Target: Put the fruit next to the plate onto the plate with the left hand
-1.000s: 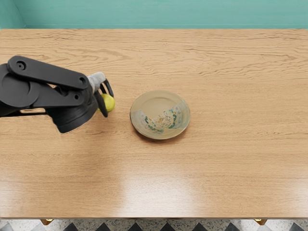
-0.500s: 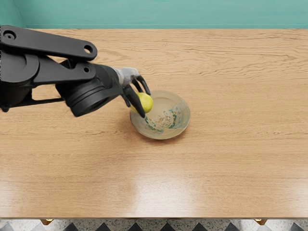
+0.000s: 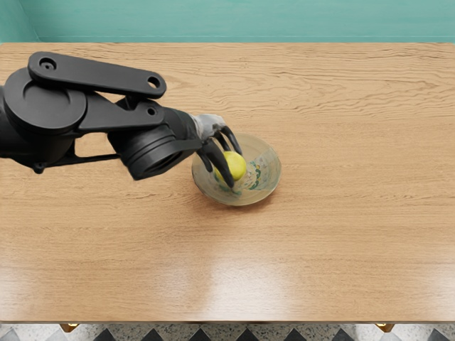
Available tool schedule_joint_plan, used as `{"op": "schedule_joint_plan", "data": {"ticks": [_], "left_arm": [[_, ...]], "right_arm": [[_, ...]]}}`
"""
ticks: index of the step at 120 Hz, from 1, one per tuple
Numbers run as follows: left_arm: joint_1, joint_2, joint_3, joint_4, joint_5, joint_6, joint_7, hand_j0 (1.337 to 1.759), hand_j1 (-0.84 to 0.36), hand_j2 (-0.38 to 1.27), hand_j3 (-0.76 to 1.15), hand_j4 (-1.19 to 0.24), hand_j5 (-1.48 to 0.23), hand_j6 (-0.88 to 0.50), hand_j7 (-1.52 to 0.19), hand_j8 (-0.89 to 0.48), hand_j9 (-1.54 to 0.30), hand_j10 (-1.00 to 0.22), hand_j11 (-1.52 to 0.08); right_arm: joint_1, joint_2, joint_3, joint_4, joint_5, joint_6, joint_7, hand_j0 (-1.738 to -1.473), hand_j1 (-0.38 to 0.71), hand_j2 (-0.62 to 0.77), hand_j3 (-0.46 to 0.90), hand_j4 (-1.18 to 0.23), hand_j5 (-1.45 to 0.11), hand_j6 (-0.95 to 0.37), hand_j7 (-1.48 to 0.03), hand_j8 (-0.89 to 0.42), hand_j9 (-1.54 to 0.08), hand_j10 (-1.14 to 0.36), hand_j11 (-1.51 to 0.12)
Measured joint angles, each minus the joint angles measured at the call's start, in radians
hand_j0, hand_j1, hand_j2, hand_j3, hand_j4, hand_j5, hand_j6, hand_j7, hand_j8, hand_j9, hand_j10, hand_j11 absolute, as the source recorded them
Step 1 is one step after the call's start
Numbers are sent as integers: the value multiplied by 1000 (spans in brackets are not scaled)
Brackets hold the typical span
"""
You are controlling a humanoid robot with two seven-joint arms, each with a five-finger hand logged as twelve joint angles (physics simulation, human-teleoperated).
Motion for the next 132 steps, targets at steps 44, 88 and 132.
{"op": "schedule_joint_plan", "data": {"ticks": [44,88,132], "left_arm": [[-5,1,-1,11,6,6,0,1657,-243,236,0,-510,-736,-421,-723,-441,-722,-551,-723],[1,79,-44,9,2,-7,0,1658,-7,83,0,-300,-402,-286,-400,-289,-400,-307,-400],[305,524,-397,-28,4,-515,0,1658,38,56,0,-261,-340,-258,-340,-259,-340,-262,-340]], "right_arm": [[3,0,0,0,0,0,0,-1658,-308,-7,0,-35,-45,-35,-45,-35,-45,-35,-45],[4,0,0,1,1,0,0,-1658,-308,-7,0,-35,-45,-35,-45,-35,-45,-35,-45],[7,0,0,1,0,0,0,-1658,-307,-7,0,-35,-45,-35,-45,-35,-45,-35,-45]]}}
